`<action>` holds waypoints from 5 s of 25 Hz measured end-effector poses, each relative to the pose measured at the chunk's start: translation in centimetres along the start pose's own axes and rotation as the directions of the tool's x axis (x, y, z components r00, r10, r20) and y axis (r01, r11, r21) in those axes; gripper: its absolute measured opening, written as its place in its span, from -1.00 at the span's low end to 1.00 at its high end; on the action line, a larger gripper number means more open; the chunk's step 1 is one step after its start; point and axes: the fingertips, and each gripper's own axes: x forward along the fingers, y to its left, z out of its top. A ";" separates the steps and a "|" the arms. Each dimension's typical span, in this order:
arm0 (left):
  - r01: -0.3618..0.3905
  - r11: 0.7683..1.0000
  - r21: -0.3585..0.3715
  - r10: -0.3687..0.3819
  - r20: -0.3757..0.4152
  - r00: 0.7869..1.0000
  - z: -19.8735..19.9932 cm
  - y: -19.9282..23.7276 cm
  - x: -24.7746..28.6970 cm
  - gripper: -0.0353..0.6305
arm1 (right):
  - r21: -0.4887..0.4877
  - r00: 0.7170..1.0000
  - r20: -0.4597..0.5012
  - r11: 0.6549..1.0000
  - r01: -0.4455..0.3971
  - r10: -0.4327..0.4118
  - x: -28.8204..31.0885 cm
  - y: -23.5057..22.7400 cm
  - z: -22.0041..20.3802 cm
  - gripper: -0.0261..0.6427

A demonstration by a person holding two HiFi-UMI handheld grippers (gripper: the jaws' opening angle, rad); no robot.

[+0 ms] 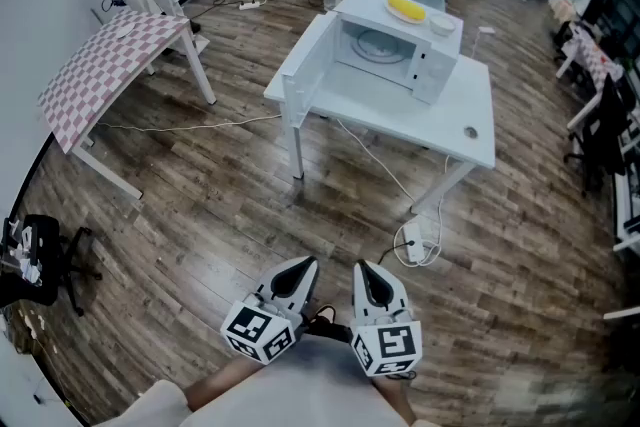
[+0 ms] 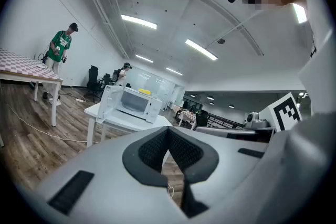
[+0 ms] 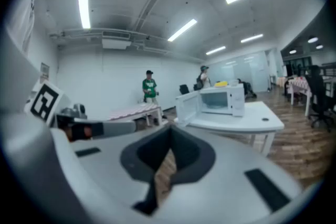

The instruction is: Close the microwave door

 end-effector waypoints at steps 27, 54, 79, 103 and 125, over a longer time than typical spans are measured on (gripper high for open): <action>0.000 1.000 0.000 0.000 -0.069 0.998 -0.7 -0.8 0.5 -0.84 | 0.095 0.995 0.060 0.992 -0.087 0.082 0.2 1.0 0.1 -0.85; -0.058 0.998 -0.036 0.056 -0.040 0.998 3.1 8.0 7.3 -0.84 | 0.050 0.985 -0.042 0.985 -0.164 0.167 12.0 -0.3 2.6 -0.85; -0.039 0.997 -0.069 0.040 0.010 0.999 9.5 18.5 14.1 -0.84 | 0.005 0.980 -0.059 0.982 -0.189 0.188 25.9 -0.6 7.7 -0.85; -0.012 0.998 -0.066 0.016 0.047 0.999 12.7 23.5 16.7 -0.84 | -0.025 0.983 -0.032 0.983 -0.180 0.179 30.7 -0.5 10.7 -0.85; -0.033 0.996 -0.079 0.036 0.041 0.999 16.6 25.6 27.1 -0.84 | -0.002 0.972 -0.020 0.972 -0.235 0.235 38.7 -8.8 14.9 -0.85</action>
